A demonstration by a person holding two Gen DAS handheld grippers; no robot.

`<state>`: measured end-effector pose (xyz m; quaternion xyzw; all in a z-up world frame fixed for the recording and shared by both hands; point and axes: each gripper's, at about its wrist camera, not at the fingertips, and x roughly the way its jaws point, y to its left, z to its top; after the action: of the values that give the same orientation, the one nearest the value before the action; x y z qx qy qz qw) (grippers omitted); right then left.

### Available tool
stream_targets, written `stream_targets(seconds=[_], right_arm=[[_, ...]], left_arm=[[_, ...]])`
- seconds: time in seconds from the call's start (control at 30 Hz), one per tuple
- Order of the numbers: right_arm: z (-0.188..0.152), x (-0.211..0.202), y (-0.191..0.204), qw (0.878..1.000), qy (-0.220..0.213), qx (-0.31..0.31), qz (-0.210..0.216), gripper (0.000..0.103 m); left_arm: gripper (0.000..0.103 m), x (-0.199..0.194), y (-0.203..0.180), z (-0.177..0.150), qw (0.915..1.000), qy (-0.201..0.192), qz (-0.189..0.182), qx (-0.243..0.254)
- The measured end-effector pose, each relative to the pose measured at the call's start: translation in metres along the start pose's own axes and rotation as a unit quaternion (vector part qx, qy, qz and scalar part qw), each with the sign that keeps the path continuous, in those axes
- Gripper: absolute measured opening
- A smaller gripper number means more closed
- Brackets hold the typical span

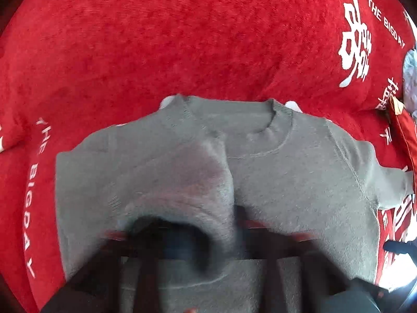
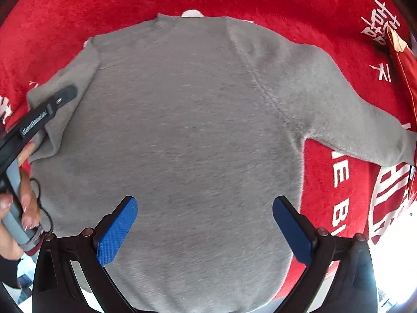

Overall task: Fold small clothes
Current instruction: 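Fold the held side and sleeve across the sweater body with the left gripper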

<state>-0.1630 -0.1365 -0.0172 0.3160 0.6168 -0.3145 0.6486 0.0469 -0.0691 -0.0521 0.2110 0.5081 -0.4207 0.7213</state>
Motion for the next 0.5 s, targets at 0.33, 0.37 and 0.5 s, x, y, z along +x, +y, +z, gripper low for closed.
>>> stream_targets(seconds=[0.33, 0.37, 0.5], right_arm=[[0.043, -0.033, 0.099, 0.978, -0.1, -0.178, 0.039, 0.103], [0.045, -0.033, 0.12, 0.969, -0.11, -0.219, 0.038, 0.103], [0.036, -0.016, 0.199, 0.921, -0.131, -0.367, -0.001, 0.103]], left_arm=[[0.102, -0.081, 0.103, -0.022, 0.992, -0.045, 0.088, -0.078], [0.102, -0.082, 0.119, -0.029, 0.9888, -0.035, 0.109, -0.095], [0.102, -0.062, 0.172, -0.059, 0.9789, 0.029, 0.129, -0.155]])
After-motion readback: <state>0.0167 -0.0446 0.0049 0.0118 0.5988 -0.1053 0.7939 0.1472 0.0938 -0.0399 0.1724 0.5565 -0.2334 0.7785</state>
